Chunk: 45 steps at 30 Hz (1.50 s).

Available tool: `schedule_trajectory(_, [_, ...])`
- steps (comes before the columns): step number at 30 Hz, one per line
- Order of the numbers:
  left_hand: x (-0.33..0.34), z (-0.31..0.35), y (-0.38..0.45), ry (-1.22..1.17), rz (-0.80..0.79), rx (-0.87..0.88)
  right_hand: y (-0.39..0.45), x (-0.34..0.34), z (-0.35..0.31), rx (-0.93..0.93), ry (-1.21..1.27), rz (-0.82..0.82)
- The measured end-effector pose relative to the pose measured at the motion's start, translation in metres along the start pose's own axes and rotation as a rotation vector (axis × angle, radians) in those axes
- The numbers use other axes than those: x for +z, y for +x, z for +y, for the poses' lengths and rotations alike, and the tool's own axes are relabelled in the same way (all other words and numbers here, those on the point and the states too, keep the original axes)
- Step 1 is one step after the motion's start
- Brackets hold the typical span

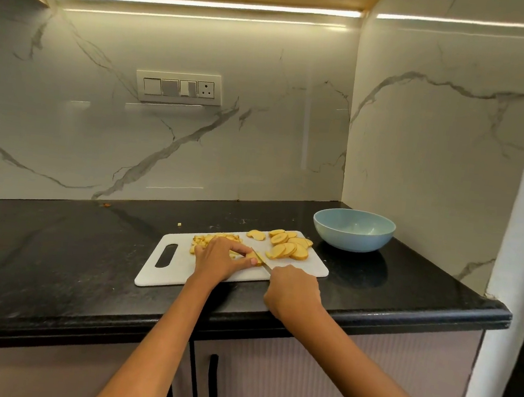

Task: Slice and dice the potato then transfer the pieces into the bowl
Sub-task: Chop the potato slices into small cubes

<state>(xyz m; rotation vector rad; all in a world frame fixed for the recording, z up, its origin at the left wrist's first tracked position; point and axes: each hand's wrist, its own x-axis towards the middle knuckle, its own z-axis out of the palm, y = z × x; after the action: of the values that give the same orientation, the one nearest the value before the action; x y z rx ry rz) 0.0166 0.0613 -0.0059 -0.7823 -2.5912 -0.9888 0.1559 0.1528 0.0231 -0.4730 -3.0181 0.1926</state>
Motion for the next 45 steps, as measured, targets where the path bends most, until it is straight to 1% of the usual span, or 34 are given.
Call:
schedule_trajectory(4, [0.002, -0.003, 0.001, -0.015, -0.009, 0.007, 0.001, 0.0, 0.001, -0.022, -0.048, 0.049])
schedule_trajectory(9, [0.004, -0.008, 0.001, -0.086, -0.051, -0.001, 0.008, 0.0, 0.006, 0.037, 0.079, 0.047])
schedule_trajectory(14, [0.001, -0.001, -0.001, -0.069, 0.078, -0.041, 0.012, -0.005, 0.005, 0.091, 0.194, 0.024])
schedule_trajectory(16, [0.0, 0.001, -0.004, -0.072, 0.093, -0.041, 0.011, -0.004, 0.001, 0.089, 0.205, 0.017])
schedule_trajectory(26, [0.001, -0.001, -0.002, -0.049, 0.049, -0.048, 0.009, -0.005, -0.002, 0.082, 0.195, 0.012])
schedule_trajectory(31, [-0.002, -0.001, -0.001, -0.015, 0.012, -0.005, 0.017, -0.01, -0.012, 0.083, 0.196, -0.055])
schedule_trajectory(34, [-0.003, 0.003, -0.004, 0.053, 0.058, 0.027, 0.021, -0.014, -0.017, 0.069, 0.193, -0.097])
schedule_trajectory(37, [-0.001, 0.004, -0.006, 0.082, 0.098, 0.06, 0.01, -0.011, -0.012, 0.036, 0.123, -0.077])
schedule_trajectory(41, [0.001, 0.003, -0.007, 0.077, 0.117, 0.065, -0.01, 0.003, -0.008, -0.008, -0.032, 0.044])
schedule_trajectory(43, [0.001, 0.004, -0.009, 0.078, 0.115, 0.069, -0.007, 0.001, -0.009, -0.013, -0.045, 0.047])
schedule_trajectory(45, [0.001, 0.005, -0.009, 0.078, 0.115, 0.068, 0.0, -0.003, -0.008, 0.0, 0.01, 0.022])
